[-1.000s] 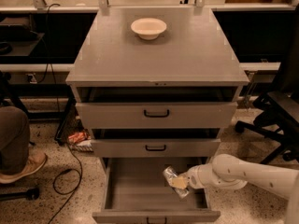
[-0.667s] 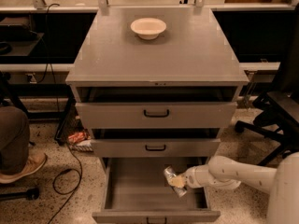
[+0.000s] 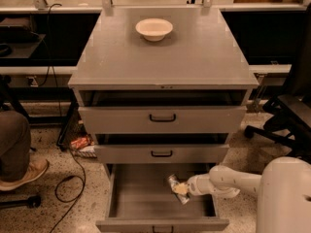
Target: Place redbull can into bottom drawer
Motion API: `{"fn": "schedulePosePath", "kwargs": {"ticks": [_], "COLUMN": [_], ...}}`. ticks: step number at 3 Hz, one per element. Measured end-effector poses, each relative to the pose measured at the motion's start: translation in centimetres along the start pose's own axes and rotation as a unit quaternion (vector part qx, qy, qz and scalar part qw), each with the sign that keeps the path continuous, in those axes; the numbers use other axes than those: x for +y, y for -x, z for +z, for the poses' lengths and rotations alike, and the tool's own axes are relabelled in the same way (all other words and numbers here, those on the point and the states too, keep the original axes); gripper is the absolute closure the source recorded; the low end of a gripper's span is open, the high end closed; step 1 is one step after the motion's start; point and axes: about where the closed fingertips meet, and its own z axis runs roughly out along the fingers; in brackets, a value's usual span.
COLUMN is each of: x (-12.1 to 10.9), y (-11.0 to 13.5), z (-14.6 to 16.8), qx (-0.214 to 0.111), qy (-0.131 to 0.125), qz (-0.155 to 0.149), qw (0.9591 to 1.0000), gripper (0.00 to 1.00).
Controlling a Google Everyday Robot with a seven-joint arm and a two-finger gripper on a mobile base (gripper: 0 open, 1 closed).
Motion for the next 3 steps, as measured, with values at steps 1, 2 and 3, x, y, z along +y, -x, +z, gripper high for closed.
{"fn": "schedulePosePath", "kwargs": {"ticks": [1, 2, 3], "x": [-1.3, -2.4, -2.9], "y": [0.1, -0.1, -0.4], "z": [2.3, 3.9, 4.5], "qx": [-0.004, -0.001, 0.003], "qy": [-0.003, -0.008, -0.013], "qz": [0.005, 0.014, 0.021], "qw": [1.0, 0.9999, 0.9997], "gripper": [1.0, 0.85, 0.7]}}
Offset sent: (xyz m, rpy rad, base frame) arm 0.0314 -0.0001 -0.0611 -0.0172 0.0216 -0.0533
